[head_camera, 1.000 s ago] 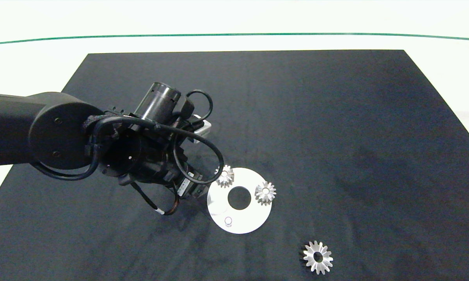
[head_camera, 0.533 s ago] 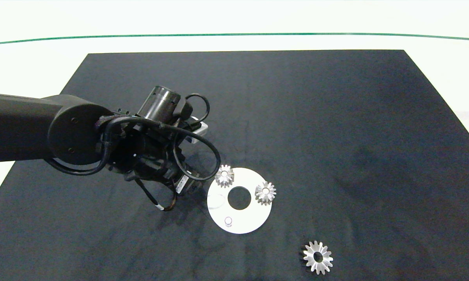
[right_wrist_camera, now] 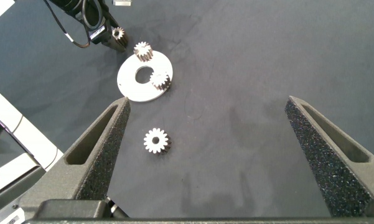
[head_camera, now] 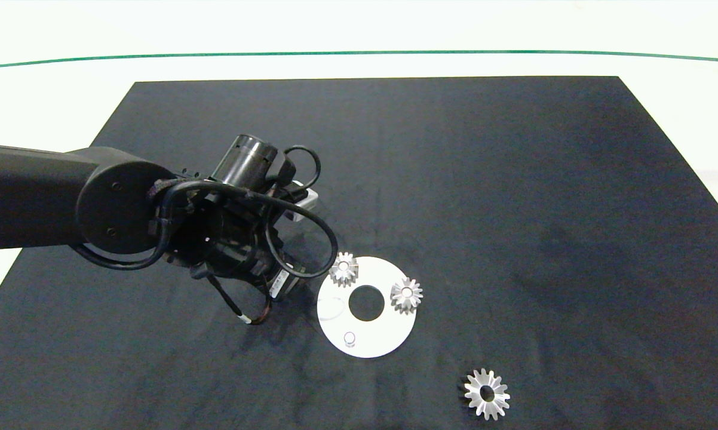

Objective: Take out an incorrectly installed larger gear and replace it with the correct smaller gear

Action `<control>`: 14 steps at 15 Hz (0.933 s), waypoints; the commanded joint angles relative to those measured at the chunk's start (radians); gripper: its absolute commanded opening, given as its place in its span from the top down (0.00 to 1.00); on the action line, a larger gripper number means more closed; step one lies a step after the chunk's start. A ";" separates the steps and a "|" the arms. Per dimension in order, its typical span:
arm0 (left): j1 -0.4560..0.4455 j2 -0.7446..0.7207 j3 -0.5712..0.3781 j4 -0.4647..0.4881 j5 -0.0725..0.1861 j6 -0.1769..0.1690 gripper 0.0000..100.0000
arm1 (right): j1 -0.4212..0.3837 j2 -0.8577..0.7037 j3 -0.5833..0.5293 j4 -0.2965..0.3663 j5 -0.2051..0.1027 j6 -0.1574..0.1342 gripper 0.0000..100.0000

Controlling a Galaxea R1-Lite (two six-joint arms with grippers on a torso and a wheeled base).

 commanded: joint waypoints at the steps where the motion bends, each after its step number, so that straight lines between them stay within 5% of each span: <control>1: 0.000 -0.004 0.002 0.004 0.002 0.004 0.37 | 0.000 0.006 0.000 0.003 0.000 -0.001 0.00; 14: -0.002 -0.013 0.007 0.002 0.002 -0.006 0.62 | 0.000 -0.003 -0.002 -0.002 0.000 -0.002 0.00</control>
